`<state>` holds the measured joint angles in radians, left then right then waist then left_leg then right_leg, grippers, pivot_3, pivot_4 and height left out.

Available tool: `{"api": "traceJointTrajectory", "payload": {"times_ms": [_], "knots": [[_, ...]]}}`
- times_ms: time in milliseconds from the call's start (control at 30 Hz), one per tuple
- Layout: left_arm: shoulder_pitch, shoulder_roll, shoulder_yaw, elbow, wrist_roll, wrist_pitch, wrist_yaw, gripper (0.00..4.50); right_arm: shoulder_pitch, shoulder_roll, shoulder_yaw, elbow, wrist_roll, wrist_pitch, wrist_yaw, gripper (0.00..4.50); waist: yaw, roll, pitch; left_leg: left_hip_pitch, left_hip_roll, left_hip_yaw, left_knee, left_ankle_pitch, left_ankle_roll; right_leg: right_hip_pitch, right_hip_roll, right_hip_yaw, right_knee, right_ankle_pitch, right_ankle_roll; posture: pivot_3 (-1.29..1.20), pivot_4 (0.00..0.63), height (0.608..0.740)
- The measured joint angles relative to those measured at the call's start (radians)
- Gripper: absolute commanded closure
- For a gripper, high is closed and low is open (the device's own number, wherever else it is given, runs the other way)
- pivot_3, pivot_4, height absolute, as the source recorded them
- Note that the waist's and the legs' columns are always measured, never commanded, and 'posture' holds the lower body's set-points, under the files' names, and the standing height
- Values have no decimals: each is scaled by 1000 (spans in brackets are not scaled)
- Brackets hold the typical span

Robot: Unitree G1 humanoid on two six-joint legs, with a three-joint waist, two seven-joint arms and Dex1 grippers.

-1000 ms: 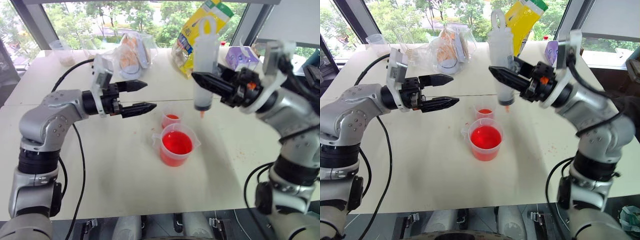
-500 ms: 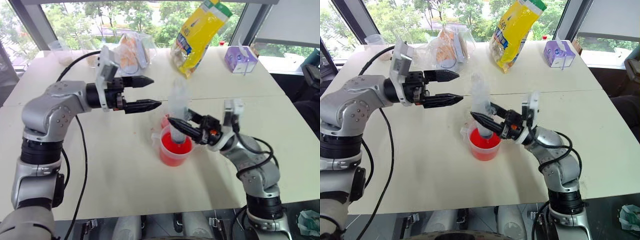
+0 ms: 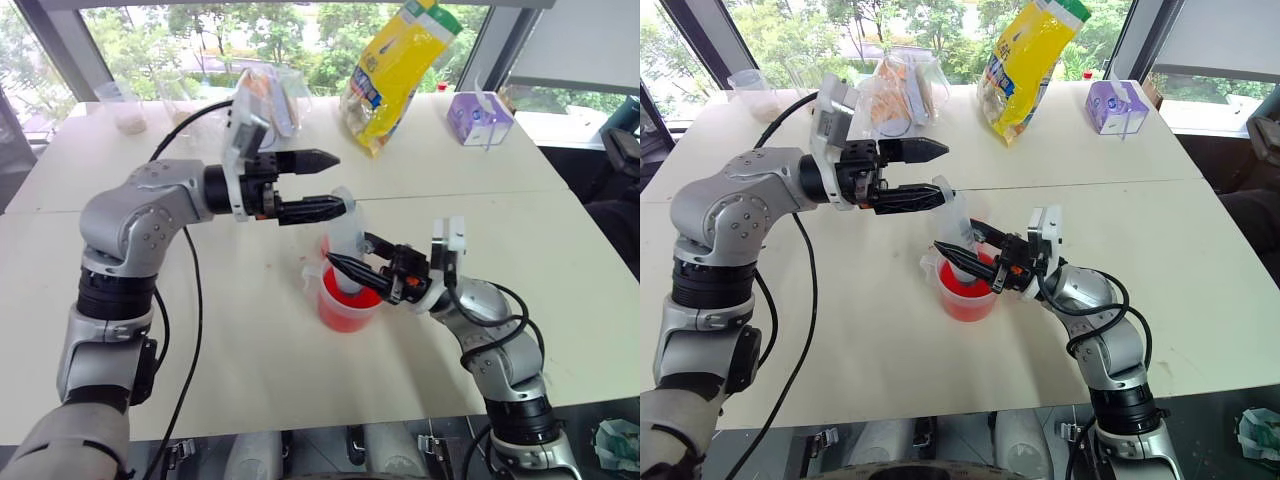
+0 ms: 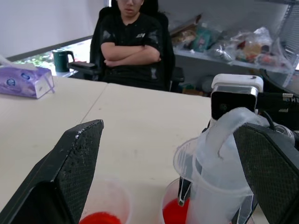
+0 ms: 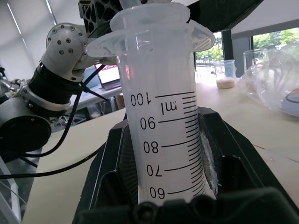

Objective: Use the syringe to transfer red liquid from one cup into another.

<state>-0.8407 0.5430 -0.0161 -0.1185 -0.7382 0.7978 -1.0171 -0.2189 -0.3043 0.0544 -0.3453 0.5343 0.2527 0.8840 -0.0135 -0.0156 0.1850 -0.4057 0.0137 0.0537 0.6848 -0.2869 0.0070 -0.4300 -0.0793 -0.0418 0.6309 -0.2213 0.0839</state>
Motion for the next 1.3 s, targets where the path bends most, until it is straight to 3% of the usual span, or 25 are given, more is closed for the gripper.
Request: {"api": "traceJointTrajectory", "payload": {"times_ms": [333, 433, 667, 700, 1300], "knots": [[3, -27, -5, 7, 37, -33, 19, 0, -4, -9, 1, 7, -2, -3, -2, 3082, 3, 0, 0, 1, 0, 0, 0, 0, 0, 2, 0, 0, 0, 0, 0, 0, 150, 740], [4, -30, -7, 5, 44, -40, 19, 863, -8, -11, 0, 13, -1, -3, -3, 3082, 2, 0, 0, 2, 0, 0, 0, 0, 0, 2, 0, 0, 0, 0, 0, 0, 150, 740], [12, -33, -24, -35, 37, -37, 4, 4320, -20, -11, -2, 28, -1, 2, -19, 3082, 3, 0, 0, 2, 0, 0, 0, 0, 0, 2, 0, 0, 0, 0, 0, 0, 150, 740], [12, -33, -28, -39, 37, -37, 3, 4476, -20, -12, -2, 28, -1, 4, -20, 3082, 3, 0, 0, 2, 0, 0, 0, 0, 0, 2, 0, 0, 0, 0, 0, 0, 150, 740], [-22, -31, -30, 20, 14, -21, -11, 4476, -38, -63, 2, 28, 12, 36, -20, 3082, 3, 0, 0, 2, 0, 0, 0, 0, 0, 2, 0, 0, 0, 0, 0, 0, 150, 740]]}}
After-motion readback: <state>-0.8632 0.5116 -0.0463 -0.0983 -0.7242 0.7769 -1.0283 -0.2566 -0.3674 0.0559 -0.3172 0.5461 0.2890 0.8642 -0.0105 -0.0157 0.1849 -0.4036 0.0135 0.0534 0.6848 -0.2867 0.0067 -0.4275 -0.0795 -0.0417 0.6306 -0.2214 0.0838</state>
